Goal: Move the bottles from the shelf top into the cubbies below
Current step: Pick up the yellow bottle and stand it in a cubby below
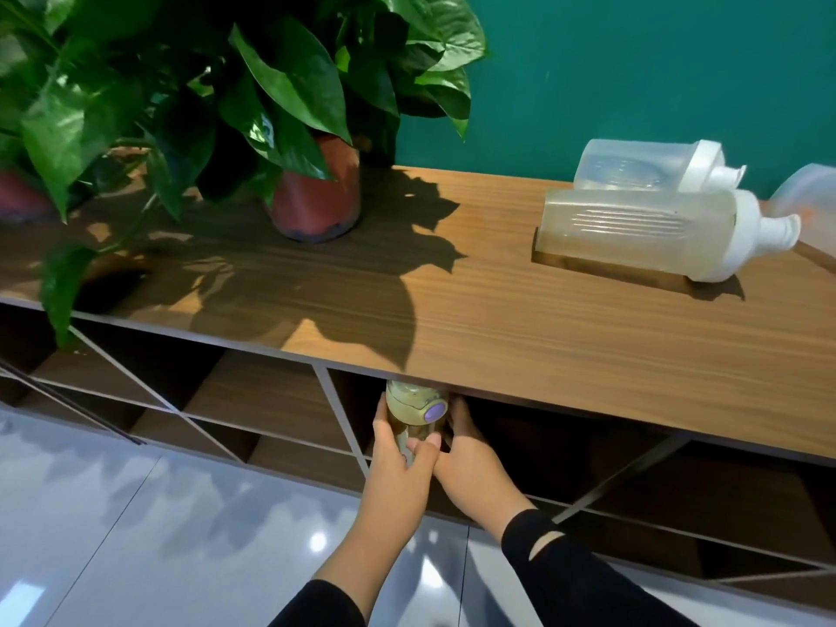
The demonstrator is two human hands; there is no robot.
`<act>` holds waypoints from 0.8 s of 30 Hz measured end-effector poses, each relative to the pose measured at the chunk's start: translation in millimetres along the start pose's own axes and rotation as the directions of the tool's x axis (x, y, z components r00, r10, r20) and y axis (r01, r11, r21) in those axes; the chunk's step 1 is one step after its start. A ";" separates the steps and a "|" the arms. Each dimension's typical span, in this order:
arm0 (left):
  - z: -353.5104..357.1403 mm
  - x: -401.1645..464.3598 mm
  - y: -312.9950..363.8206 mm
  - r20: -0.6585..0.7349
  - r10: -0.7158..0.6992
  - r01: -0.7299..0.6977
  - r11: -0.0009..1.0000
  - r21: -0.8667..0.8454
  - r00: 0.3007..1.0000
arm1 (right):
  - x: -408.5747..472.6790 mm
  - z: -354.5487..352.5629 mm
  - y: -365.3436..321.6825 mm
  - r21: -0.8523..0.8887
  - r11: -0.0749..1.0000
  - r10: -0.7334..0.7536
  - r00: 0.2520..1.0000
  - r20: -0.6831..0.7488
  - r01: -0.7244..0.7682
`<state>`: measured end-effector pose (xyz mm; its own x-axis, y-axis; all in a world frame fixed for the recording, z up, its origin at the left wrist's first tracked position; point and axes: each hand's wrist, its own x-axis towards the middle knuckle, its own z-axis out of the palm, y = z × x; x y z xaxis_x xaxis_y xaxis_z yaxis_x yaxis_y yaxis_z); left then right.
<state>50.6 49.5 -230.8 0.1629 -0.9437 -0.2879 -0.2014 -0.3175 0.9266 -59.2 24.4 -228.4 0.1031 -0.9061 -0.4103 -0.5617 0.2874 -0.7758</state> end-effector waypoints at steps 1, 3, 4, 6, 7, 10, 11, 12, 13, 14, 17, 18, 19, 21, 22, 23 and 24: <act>-1.3 -2.5 3.2 -0.003 -0.016 0.016 1.000 0.008 1.000 | -0.8 1.6 2.3 0.035 0.999 -0.017 1.000 -0.004 0.017; -3.1 -7.3 9.0 -0.021 -0.045 0.045 0.999 0.022 0.999 | -8.3 -0.3 2.3 0.021 0.999 -0.037 0.999 -0.016 0.038; -3.8 -11.5 13.2 -0.032 -0.073 0.073 0.997 0.026 0.997 | -11.7 -2.3 3.1 0.032 0.999 -0.031 0.999 -0.035 0.032; -6.1 -24.1 18.0 -0.057 -0.167 0.168 0.986 0.018 0.984 | -27.2 -6.4 9.0 0.032 0.999 -0.031 0.995 -0.092 0.034; -7.4 -32.7 15.7 -0.071 -0.214 0.214 0.977 -0.013 0.974 | -39.9 -10.2 11.2 0.013 0.999 -0.050 0.991 -0.125 0.052; -10.1 -72.4 15.5 -0.118 -0.155 0.158 0.987 0.014 0.981 | -82.7 -25.6 20.9 -0.060 0.962 -0.272 0.941 -0.199 0.266; -11.1 -87.0 20.7 -0.135 -0.056 0.067 0.995 0.079 0.989 | -96.8 -36.1 19.9 -0.090 0.924 -0.384 0.896 -0.225 0.373; -11.4 -97.2 30.3 -0.138 0.065 -0.047 0.991 0.125 0.988 | -111.2 -50.3 14.6 -0.102 0.880 -0.475 0.844 -0.248 0.465; -11.1 -105.1 47.3 -0.137 0.206 -0.181 0.968 0.172 0.969 | -124.3 -67.5 5.7 -0.090 0.838 -0.540 0.795 -0.275 0.538; -10.4 -109.5 66.5 -0.097 0.376 -0.349 0.911 0.219 0.921 | -133.7 -87.7 -5.1 -0.079 0.795 -0.591 0.738 -0.326 0.602; 1.8 -95.6 123.8 0.098 0.699 -0.694 0.664 0.280 0.708 | -133.6 -153.2 -27.6 -0.119 0.755 -0.603 0.611 -0.512 0.645; 9.9 -84.4 143.5 0.153 0.733 -0.740 0.611 0.282 0.663 | -124.1 -173.8 -30.3 -0.100 0.786 -0.550 0.616 -0.564 0.610; 20.3 -72.4 163.7 0.188 0.745 -0.758 0.574 0.309 0.641 | -111.9 -193.2 -30.9 -0.075 0.830 -0.481 0.640 -0.600 0.553; 43.7 -48.7 203.5 0.232 0.736 -0.752 0.525 0.398 0.636 | -87.0 -222.8 -20.8 -0.032 0.914 -0.337 0.712 -0.616 0.404; 55.2 -34.2 218.8 0.248 0.730 -0.742 0.493 0.454 0.637 | -78.0 -232.0 -13.8 -0.034 0.943 -0.283 0.741 -0.608 0.332; 66.2 -19.0 231.3 0.272 0.729 -0.736 0.444 0.511 0.628 | -72.6 -237.8 -7.7 -0.049 0.961 -0.246 0.758 -0.604 0.272; 75.9 -3.3 240.7 0.300 0.730 -0.732 0.384 0.563 0.614 | -70.2 -240.5 -3.1 -0.063 0.971 -0.221 0.765 -0.605 0.232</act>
<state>-71.7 -30.8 -25.2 -0.3370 -0.8392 0.4268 -0.7402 0.5163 0.4307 -262.1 12.4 -81.9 -0.2937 -0.9443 0.1483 -0.5728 0.0497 -0.8182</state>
